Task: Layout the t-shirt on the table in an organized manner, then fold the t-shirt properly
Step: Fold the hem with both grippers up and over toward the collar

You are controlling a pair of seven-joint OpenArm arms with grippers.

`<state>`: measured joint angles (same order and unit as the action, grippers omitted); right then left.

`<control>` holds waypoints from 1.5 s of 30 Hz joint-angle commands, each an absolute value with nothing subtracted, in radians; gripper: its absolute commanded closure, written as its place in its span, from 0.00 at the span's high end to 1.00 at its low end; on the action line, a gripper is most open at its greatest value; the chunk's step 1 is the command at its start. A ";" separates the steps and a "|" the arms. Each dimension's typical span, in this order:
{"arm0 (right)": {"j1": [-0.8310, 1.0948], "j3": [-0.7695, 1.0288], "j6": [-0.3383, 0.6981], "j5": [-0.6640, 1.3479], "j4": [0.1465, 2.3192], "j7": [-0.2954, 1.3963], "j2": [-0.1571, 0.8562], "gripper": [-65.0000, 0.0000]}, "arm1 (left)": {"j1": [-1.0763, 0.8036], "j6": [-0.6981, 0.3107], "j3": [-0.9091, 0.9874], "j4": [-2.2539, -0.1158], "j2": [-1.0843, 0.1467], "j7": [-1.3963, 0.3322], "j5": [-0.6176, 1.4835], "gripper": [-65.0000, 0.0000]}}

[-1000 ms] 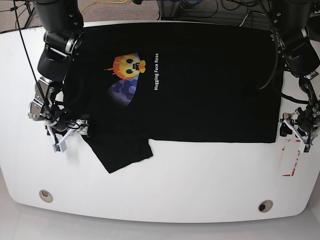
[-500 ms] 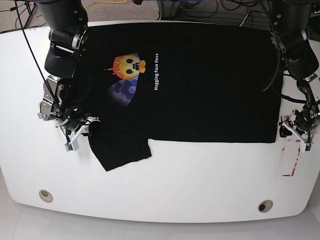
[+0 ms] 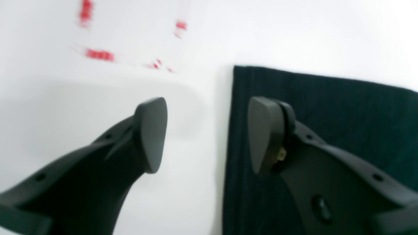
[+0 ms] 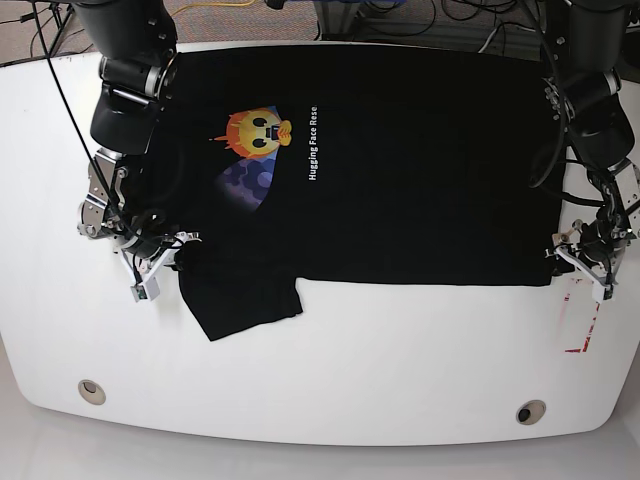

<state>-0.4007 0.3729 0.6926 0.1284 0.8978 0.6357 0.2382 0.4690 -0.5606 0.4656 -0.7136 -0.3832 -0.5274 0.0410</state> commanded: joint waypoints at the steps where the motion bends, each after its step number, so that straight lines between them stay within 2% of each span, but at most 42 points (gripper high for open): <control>1: -0.418 0.372 0.698 0.119 0.911 0.653 0.248 0.00 | 0.521 -0.564 0.438 -0.687 -0.398 -0.498 0.051 0.57; 20: -0.401 0.372 0.698 0.119 0.914 0.653 0.249 0.00 | 0.536 -0.564 0.389 -0.631 -0.358 -0.492 0.053 0.55; 22: -0.401 0.372 0.698 0.119 0.914 0.653 0.249 0.00 | 0.536 -0.564 0.389 -0.631 -0.358 -0.492 0.053 0.48; 29: -0.400 0.372 0.698 0.119 0.914 0.653 0.249 0.00 | 0.536 -0.564 0.334 -0.631 -0.344 -0.489 0.054 0.09; 31: -0.400 0.372 0.698 0.119 0.914 0.653 0.249 0.00 | 0.536 -0.564 0.321 -0.631 -0.343 -0.476 0.054 0.02; 40: -0.406 0.371 0.698 0.119 0.921 0.653 0.251 0.00 | 0.530 -0.568 0.318 -0.673 -0.343 -0.452 0.056 0.00; 45: -0.400 0.371 0.698 0.119 1.035 0.667 0.263 0.00 | 0.518 -0.570 0.315 -0.782 -0.325 -0.483 0.056 0.00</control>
<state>-0.3782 0.3664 0.6994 0.1276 0.9707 0.6582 0.2409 0.4873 -0.5648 0.3161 -0.7185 -0.3244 -0.4862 0.0414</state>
